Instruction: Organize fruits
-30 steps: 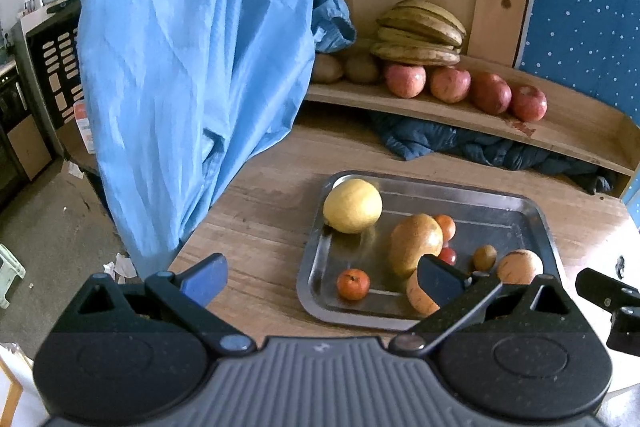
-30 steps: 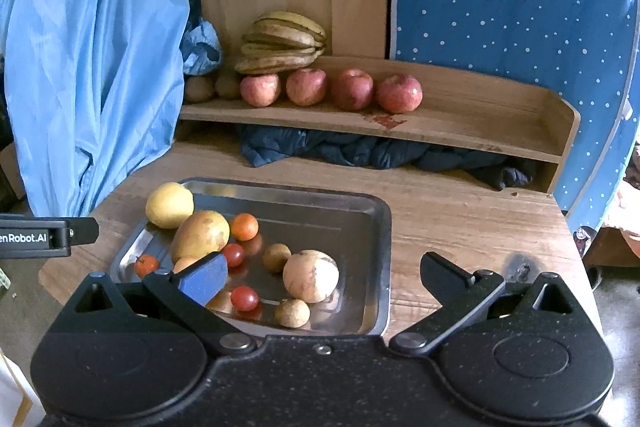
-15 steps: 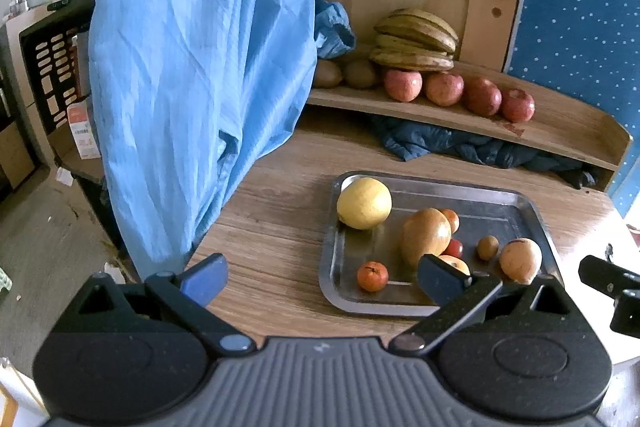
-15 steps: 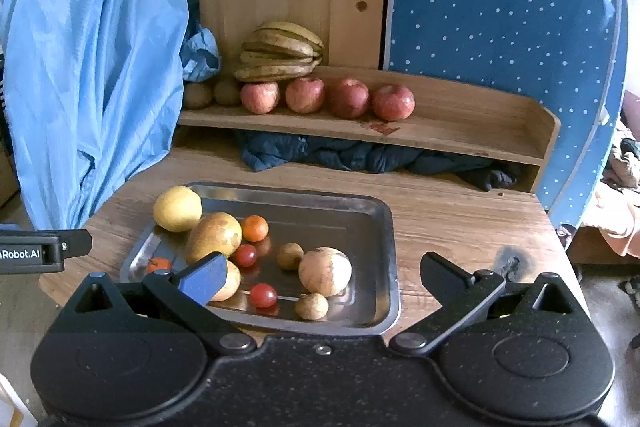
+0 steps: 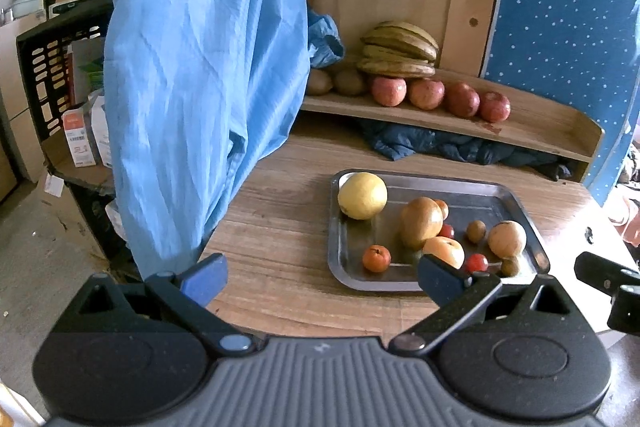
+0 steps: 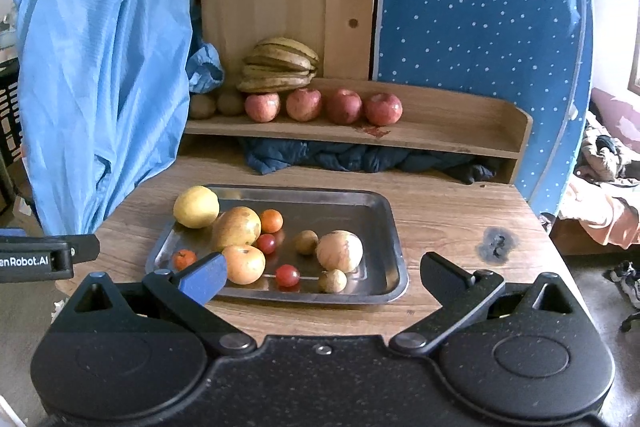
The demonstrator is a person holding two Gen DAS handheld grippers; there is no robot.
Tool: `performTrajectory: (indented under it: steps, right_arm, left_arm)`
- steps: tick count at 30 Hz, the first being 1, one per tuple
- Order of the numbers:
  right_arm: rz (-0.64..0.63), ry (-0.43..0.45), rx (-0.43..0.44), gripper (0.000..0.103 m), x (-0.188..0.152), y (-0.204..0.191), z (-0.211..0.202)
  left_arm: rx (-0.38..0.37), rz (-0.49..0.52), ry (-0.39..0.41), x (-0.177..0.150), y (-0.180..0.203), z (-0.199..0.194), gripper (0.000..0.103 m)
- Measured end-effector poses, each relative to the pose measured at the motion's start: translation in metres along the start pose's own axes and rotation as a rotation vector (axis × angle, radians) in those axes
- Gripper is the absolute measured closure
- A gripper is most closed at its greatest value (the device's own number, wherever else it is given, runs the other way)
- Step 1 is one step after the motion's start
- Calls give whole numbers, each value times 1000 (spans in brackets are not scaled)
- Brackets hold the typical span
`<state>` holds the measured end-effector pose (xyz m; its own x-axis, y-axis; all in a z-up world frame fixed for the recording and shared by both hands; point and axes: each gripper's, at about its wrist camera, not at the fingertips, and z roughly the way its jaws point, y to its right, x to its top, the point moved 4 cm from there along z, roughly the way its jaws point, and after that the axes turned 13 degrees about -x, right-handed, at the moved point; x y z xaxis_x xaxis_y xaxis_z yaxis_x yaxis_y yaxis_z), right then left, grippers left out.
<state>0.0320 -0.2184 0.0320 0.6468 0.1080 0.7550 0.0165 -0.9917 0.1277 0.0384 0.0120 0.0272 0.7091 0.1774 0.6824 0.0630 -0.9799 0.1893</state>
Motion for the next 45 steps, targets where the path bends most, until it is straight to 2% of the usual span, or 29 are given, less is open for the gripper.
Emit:
performTrajectory:
  steps: [11, 25, 34, 45]
  right_arm:
    - [8, 12, -19, 1, -16, -6, -20]
    - [-13, -24, 22, 1, -8, -3, -1]
    - [-41, -45, 38, 1, -9, -6, 10]
    - [-46, -65, 35, 1, -9, -7, 18]
  left_arm:
    - [-5, 12, 20, -13, -9, -15, 0]
    - [40, 14, 5, -14, 0, -11, 0]
    - [45, -25, 6, -10, -6, -6, 0]
    - [40, -27, -8, -9, -9, 1, 0]
